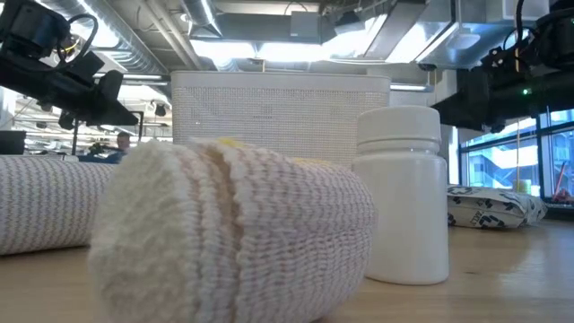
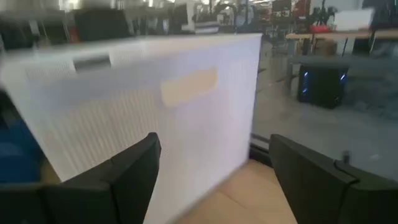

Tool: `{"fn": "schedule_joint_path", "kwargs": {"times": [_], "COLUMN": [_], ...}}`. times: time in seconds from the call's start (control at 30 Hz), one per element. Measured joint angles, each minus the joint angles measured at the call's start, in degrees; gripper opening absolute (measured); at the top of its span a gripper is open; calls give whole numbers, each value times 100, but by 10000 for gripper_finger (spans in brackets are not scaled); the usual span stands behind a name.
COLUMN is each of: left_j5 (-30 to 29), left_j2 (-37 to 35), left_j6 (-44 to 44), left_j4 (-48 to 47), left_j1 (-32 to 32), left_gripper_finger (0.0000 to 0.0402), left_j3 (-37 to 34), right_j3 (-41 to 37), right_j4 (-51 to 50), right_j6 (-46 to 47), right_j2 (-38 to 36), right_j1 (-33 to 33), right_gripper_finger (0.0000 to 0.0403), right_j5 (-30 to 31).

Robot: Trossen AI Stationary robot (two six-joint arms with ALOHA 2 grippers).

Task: Pick & place medical supplies in basket/bin
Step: Put the light blue mailer bag into the white bin

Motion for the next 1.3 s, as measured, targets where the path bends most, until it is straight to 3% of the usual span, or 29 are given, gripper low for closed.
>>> {"fn": "schedule_joint_path", "kwargs": {"times": [0.3,0.53,0.63,0.87,1.13,1.3], "left_j5": [0,1,-80,-207,-224,-246], "left_j2": [0,1,1,-1,1,1], "left_j6": [-13,-330,-497,-608,-608,-605], "left_j4": [0,4,42,48,50,49], "left_j1": [0,1,-1,1,1,0], "left_gripper_finger": [28,27,29,27,27,29], "left_j3": [0,1,-1,-1,-1,-1], "right_j3": [3,686,1289,3048,4627,5114], "right_j4": [119,-94,-924,-3070,-5677,-7267], "right_j6": [868,1362,1109,949,2637,4545], "right_j2": [1,122,399,1510,2750,3389], "right_j1": [5,334,602,1079,1328,1451], "right_gripper_finger": [299,299,299,299,299,299], "right_j5": [89,-1187,-1127,-191,57,-192]}}
